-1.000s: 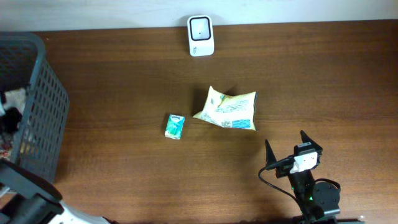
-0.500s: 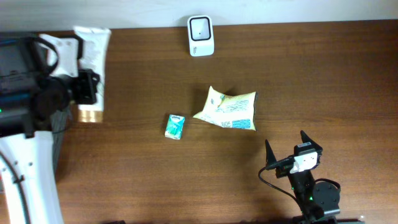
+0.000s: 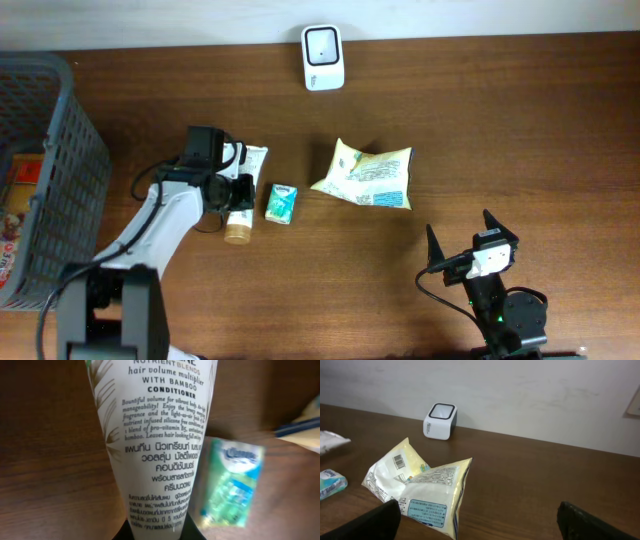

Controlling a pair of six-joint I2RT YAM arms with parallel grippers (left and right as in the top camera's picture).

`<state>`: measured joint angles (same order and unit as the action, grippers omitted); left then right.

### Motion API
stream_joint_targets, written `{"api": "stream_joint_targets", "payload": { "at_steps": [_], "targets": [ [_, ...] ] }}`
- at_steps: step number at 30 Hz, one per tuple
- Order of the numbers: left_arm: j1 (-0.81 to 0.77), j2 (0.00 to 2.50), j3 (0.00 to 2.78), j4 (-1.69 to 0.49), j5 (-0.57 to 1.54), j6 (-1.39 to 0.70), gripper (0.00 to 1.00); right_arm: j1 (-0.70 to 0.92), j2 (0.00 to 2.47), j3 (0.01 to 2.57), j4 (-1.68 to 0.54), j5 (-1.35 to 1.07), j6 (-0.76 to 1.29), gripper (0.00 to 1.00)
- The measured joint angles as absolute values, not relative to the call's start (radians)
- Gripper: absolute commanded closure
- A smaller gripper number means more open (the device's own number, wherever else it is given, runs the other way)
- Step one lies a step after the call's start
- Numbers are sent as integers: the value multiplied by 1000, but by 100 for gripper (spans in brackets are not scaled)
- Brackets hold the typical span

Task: Scan the item barcode
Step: 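Grasp the white Pantene tube from the basket and lay it on table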

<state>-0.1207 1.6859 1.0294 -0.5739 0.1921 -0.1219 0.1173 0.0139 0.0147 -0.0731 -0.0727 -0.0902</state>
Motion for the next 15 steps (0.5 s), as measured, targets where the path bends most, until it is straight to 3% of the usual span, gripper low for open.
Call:
{"api": "stream_joint_targets", "payload": {
  "at_steps": [1, 2, 3, 8, 15],
  "targets": [
    [-120, 1701, 1028, -572, 187, -127, 46, 117, 14, 15, -73, -73, -91, 1],
    [-120, 1713, 1028, -573, 182, -136, 18, 117, 14, 15, -73, -73, -90, 1],
    [-120, 1716, 1026, -574, 183, -135, 1, 117, 14, 15, -73, -73, -90, 1],
    [-116, 1715, 1076, -634, 183, -140, 1, 117, 14, 15, -73, -73, -90, 1],
    [53, 1569, 1826, -939, 175, 14, 1, 117, 14, 15, -73, -73, -89, 1]
  ]
}}
